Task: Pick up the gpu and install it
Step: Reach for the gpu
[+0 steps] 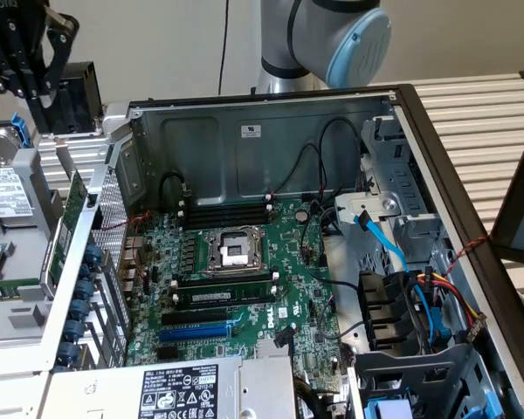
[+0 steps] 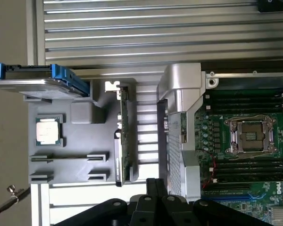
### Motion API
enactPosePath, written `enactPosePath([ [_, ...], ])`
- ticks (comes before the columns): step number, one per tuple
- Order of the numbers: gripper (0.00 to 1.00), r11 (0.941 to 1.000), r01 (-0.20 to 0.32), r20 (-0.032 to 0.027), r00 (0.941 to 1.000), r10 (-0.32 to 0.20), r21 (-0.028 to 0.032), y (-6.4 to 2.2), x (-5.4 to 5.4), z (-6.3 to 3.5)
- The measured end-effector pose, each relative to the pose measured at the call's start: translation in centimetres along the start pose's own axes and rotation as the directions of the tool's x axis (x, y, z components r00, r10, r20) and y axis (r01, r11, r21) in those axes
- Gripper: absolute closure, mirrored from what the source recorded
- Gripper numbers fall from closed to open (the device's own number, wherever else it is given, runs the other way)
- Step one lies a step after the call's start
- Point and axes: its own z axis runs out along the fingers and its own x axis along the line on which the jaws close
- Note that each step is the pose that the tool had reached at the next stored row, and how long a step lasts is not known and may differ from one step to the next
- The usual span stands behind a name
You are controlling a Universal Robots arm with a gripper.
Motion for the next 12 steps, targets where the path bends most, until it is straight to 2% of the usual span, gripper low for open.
enactPosePath([
  [3,0.89,1.0,0.0,0.0031,1.0,0.0,-0.0004,-0.09,1.3,0.01],
  [12,0.89,1.0,0.001,0.0196,0.9998,-0.001,-0.0015,-0.75,4.6,-0.07],
])
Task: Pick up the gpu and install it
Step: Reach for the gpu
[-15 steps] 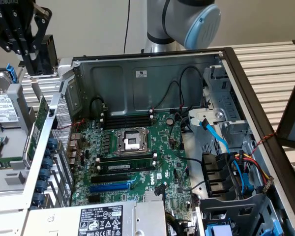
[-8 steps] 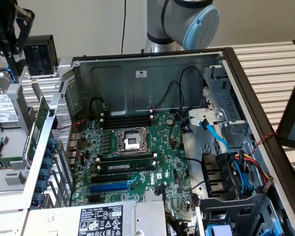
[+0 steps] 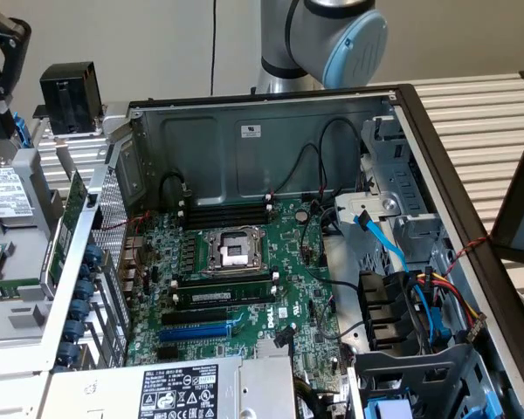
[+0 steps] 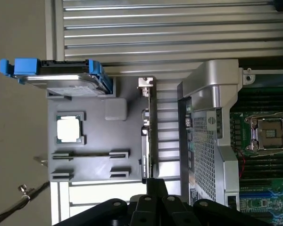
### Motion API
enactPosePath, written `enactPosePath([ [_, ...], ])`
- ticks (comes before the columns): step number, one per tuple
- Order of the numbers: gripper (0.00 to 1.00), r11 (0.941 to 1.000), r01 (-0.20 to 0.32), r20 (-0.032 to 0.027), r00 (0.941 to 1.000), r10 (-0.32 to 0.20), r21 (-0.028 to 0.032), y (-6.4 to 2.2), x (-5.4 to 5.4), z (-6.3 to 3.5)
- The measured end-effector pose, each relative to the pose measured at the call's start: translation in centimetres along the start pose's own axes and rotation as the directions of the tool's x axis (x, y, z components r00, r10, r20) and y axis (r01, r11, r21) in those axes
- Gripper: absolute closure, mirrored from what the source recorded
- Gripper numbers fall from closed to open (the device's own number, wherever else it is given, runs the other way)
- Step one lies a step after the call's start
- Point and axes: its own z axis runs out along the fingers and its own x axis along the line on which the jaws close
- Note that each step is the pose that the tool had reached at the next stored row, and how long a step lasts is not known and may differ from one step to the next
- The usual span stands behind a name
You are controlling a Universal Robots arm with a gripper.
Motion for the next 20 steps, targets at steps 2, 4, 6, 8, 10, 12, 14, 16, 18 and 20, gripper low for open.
enactPosePath([
  [2,0.89,1.0,0.0,0.0005,1.0,0.0,0.0,-0.38,0.21,-0.02],
  [4,0.89,1.0,0.0,0.0006,1.0,0.0,0.0,-0.59,0.21,0.01],
  [6,0.89,1.0,0.0,-0.0004,1.0,0.0,0.0001,-0.6,0.21,0.07],
  [8,0.89,1.0,0.0,-0.0034,1.0,0.0,0.0003,-0.6,0.21,0.13],
  [10,0.89,1.0,0.0,-0.0083,1.0,0.0,0.0005,-0.51,0.22,0.17],
  [12,0.89,1.0,0.0,-0.0114,0.9999,0.001,0.0008,-0.41,0.23,0.23],
  [14,0.89,1.0,-0.001,-0.0121,0.9999,0.001,0.0008,-0.35,0.27,0.3],
  [16,0.89,1.0,-0.001,-0.0124,0.9999,0.001,0.0009,-0.31,0.35,0.33],
  [18,0.89,1.0,0.001,-0.0126,0.9999,-0.001,0.0005,-0.31,0.41,0.33],
  [20,0.89,1.0,0.006,-0.0126,0.9999,-0.006,-0.0009,-0.31,0.44,0.35],
])
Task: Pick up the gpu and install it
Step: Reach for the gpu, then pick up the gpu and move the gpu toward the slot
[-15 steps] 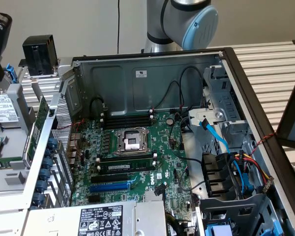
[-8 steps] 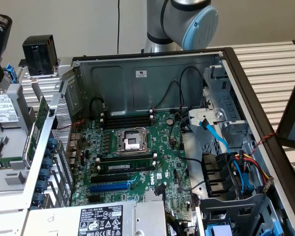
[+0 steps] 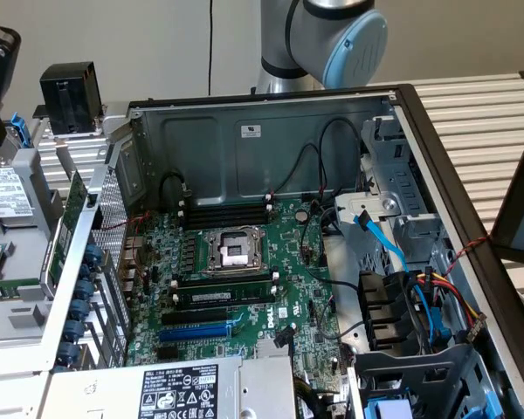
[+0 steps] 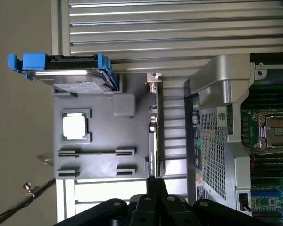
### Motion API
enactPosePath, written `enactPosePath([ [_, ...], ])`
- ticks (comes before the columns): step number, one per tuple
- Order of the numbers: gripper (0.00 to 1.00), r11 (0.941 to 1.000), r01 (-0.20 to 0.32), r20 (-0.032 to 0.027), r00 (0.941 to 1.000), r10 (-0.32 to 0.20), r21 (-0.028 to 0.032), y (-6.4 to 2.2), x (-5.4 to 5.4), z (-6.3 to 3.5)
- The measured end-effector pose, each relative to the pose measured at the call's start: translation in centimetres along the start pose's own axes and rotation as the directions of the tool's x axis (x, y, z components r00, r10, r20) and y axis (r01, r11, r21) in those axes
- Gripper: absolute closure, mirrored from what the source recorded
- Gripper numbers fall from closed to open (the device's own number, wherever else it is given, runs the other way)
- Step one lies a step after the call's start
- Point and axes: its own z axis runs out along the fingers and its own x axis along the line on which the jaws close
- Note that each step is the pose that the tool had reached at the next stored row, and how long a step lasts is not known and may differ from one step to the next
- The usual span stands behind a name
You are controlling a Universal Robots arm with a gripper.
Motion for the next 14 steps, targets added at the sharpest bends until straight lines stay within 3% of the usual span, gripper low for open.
enactPosePath([
  [9,0.89,1.0,0.003,-0.0005,1.0,-0.003,0.0,0.0,0.01,0.01],
  [14,0.89,1.0,0.004,-0.0003,1.0,-0.004,-0.0001,-0.02,0.03,0.67],
])
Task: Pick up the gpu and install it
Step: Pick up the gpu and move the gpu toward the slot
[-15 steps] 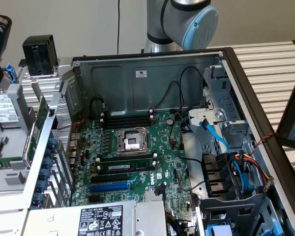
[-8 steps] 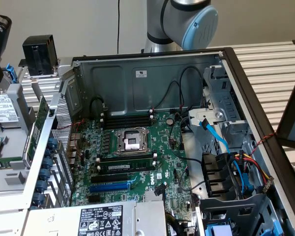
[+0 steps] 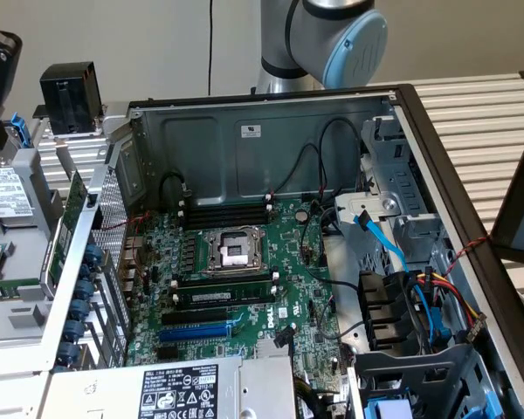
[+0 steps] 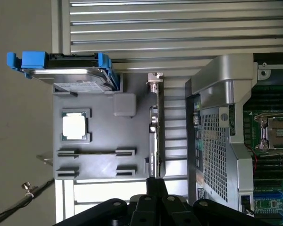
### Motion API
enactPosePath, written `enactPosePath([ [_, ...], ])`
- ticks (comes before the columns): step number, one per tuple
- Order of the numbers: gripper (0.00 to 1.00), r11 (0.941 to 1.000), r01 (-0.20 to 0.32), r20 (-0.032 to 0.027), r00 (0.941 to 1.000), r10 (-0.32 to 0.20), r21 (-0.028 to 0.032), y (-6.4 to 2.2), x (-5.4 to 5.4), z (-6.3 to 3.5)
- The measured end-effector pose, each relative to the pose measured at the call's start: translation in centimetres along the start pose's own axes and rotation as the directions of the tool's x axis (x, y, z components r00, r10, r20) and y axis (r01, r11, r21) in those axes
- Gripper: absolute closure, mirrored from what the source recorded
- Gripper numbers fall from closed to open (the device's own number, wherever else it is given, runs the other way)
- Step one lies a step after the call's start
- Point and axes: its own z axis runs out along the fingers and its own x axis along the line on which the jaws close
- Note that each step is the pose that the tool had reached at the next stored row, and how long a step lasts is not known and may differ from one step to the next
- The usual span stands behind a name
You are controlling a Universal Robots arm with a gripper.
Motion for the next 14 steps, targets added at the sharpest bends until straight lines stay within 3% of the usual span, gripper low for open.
enactPosePath([
  [8,0.89,1.0,0.0,0.0017,1.0,0.0,-0.0007,0.0,0.4,1.3],
  [14,0.89,1.0,0.001,0.0133,0.9999,-0.001,-0.0069,0.18,1.2,1.79],
])
